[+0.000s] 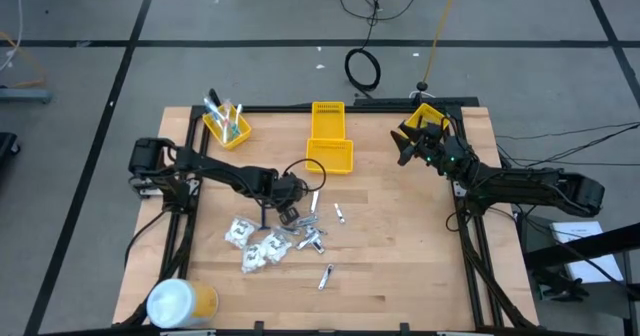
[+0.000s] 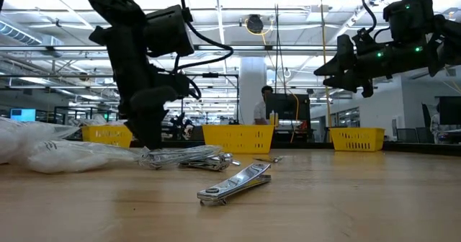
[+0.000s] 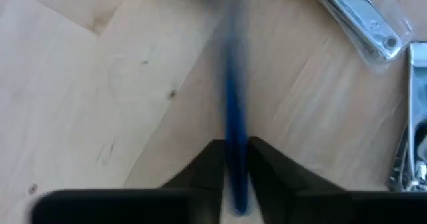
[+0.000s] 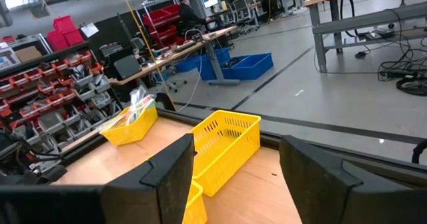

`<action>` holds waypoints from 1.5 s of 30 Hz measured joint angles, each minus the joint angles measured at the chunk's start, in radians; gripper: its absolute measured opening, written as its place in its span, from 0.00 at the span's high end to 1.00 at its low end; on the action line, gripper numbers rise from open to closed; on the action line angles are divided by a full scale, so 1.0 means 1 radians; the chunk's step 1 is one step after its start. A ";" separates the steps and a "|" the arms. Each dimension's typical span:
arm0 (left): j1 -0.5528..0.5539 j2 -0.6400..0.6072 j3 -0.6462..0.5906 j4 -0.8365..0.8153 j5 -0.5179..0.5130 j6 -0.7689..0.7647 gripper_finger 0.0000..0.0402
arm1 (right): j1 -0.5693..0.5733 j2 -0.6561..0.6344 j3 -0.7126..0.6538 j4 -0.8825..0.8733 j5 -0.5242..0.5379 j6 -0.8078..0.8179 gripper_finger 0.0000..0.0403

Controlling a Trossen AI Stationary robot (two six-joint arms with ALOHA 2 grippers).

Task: Pick & Place Travel size toiletries
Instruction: Put the blue razor into the right yellow bin

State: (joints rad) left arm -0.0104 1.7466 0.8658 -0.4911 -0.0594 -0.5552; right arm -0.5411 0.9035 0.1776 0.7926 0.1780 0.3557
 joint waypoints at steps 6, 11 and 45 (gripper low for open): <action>0.018 -0.021 -0.003 -0.003 0.016 0.053 0.96 | 0.000 0.000 0.000 0.000 0.000 0.000 0.48; 0.008 -0.145 -0.019 -0.065 -0.064 0.074 0.98 | 0.000 0.000 0.000 0.000 0.000 0.000 0.48; 0.105 -0.157 0.017 1.161 0.091 0.572 0.99 | 0.394 0.282 0.220 0.262 -0.205 -0.343 0.48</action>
State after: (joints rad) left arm 0.0942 1.5898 0.8831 0.6694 0.0318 0.0167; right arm -0.1474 1.1852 0.3977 1.0548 -0.0273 0.0124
